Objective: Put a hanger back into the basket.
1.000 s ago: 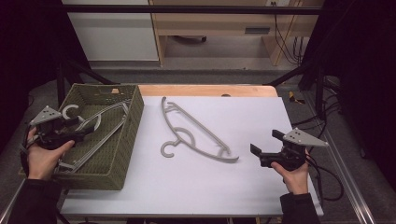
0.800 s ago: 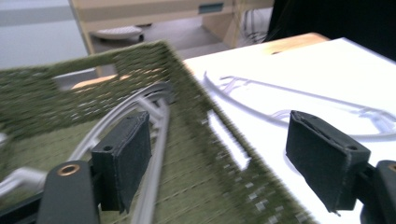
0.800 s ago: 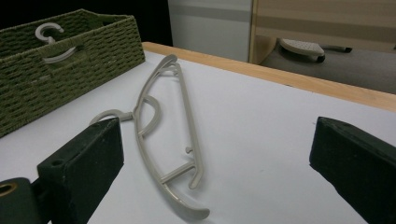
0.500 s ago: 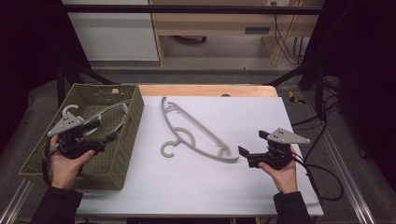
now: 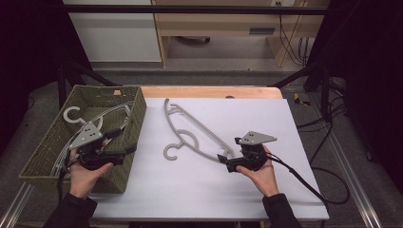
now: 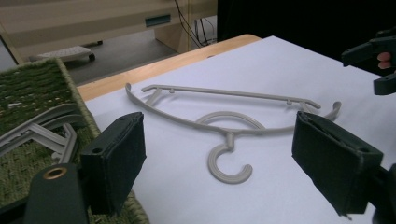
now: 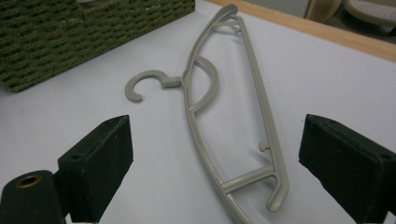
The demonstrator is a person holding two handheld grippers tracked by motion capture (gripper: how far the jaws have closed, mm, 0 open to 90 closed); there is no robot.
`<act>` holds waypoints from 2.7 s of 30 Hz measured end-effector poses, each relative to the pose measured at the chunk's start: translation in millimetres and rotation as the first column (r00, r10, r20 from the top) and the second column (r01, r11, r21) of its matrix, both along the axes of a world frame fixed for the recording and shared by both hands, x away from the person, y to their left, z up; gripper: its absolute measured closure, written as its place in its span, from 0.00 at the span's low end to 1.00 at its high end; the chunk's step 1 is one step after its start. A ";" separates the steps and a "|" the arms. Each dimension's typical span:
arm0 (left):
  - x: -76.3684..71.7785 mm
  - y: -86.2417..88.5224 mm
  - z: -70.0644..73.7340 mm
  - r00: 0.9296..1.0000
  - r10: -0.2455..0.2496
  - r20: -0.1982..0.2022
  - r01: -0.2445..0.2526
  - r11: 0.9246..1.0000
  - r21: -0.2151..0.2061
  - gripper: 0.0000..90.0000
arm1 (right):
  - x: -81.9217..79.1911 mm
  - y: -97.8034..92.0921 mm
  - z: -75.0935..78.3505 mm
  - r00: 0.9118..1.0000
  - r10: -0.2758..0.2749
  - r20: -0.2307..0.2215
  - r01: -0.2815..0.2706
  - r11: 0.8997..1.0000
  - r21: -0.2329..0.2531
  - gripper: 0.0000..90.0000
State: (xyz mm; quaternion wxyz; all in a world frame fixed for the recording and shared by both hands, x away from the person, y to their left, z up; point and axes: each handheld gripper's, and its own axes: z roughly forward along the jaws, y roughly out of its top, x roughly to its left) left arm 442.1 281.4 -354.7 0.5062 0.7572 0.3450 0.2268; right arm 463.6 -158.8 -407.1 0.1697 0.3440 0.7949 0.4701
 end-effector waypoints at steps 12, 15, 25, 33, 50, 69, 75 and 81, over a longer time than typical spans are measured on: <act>-2.4 -18.8 9.6 1.000 -0.021 0.014 0.021 1.000 -0.018 0.20 | 17.3 24.6 -22.4 0.998 0.031 -0.061 -0.034 0.998 -0.056 0.19; -6.3 -28.1 7.6 0.999 -0.031 0.023 0.030 0.999 0.024 0.20 | 20.7 31.2 -28.3 0.996 0.040 -0.077 -0.045 0.997 -0.070 0.24; -11.7 -45.0 -3.2 0.999 -0.054 0.006 0.054 0.997 0.061 0.21 | 37.3 53.6 -55.0 0.981 0.066 -0.182 -0.098 0.980 -0.171 0.48; -10.7 -52.5 -11.5 0.997 -0.070 -0.014 0.070 0.994 0.082 0.21 | 44.5 54.3 -62.9 0.969 0.049 -0.241 -0.102 0.972 -0.212 0.69; -12.0 -49.2 -14.7 0.997 -0.070 -0.032 0.073 0.994 0.084 0.20 | 29.4 43.8 -58.3 0.945 0.125 -0.302 -0.205 0.946 -0.252 0.90; -14.3 -47.2 -15.8 0.997 -0.067 -0.037 0.070 0.993 0.090 0.20 | 8.3 17.4 -48.2 0.937 0.106 -0.332 -0.210 0.933 -0.293 0.77; -13.5 -47.0 -16.6 0.997 -0.067 -0.041 0.070 0.993 0.092 0.20 | 11.5 22.2 -52.8 0.930 0.092 -0.356 -0.215 0.921 -0.325 0.84; -13.2 -49.1 -18.1 0.997 -0.070 -0.045 0.075 0.992 0.099 0.20 | 10.3 28.6 -51.1 0.934 0.068 -0.350 -0.210 0.898 -0.387 0.88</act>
